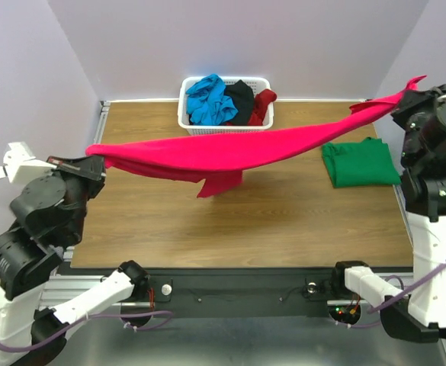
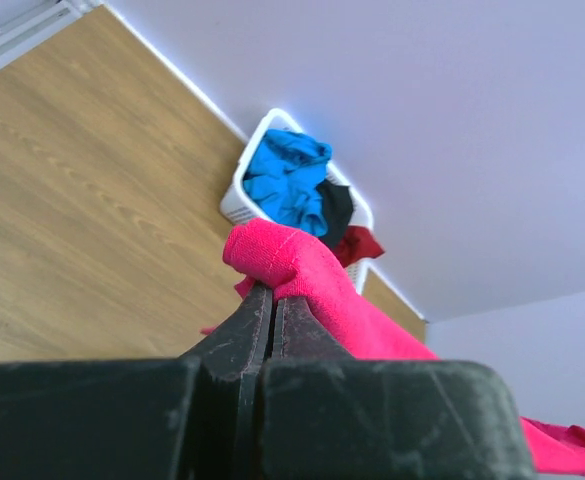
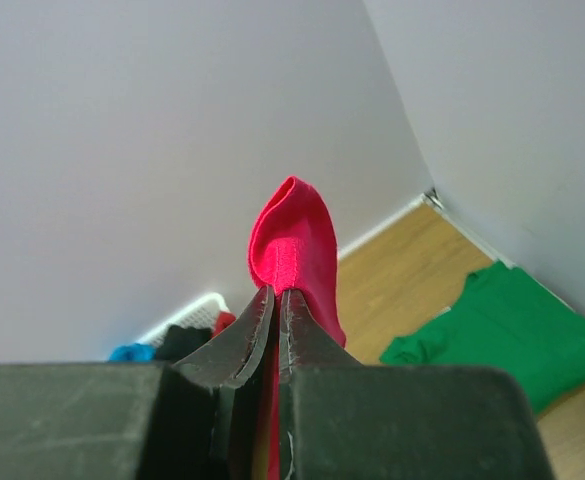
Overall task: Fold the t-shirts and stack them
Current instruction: Flatten the tshirt out
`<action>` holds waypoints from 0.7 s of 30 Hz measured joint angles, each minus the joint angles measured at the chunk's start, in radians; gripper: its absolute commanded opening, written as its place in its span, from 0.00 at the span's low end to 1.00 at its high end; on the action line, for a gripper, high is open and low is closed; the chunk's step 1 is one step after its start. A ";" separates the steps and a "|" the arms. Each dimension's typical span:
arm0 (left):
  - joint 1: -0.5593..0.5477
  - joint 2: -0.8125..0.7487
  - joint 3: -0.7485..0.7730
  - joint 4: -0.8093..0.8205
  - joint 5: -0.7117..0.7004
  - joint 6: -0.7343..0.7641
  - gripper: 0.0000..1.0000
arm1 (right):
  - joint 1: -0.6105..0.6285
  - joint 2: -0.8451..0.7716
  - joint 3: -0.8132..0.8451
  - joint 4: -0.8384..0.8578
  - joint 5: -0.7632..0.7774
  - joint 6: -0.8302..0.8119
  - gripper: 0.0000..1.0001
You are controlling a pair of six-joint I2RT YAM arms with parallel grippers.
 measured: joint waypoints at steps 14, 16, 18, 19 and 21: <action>0.000 -0.058 0.097 0.022 0.014 0.051 0.00 | 0.000 -0.101 0.212 -0.061 -0.028 -0.001 0.00; 0.000 -0.049 0.044 0.038 0.007 0.053 0.00 | 0.000 -0.085 0.203 -0.063 -0.033 0.001 0.00; 0.000 -0.029 -0.027 0.078 -0.003 0.058 0.00 | -0.003 -0.051 0.180 -0.063 -0.046 0.006 0.00; 0.001 -0.011 -0.066 0.098 -0.006 0.059 0.00 | -0.004 -0.026 0.169 -0.063 -0.051 0.007 0.01; 0.022 0.070 -0.166 0.146 0.010 0.059 0.00 | -0.004 0.054 0.141 -0.056 -0.063 0.011 0.00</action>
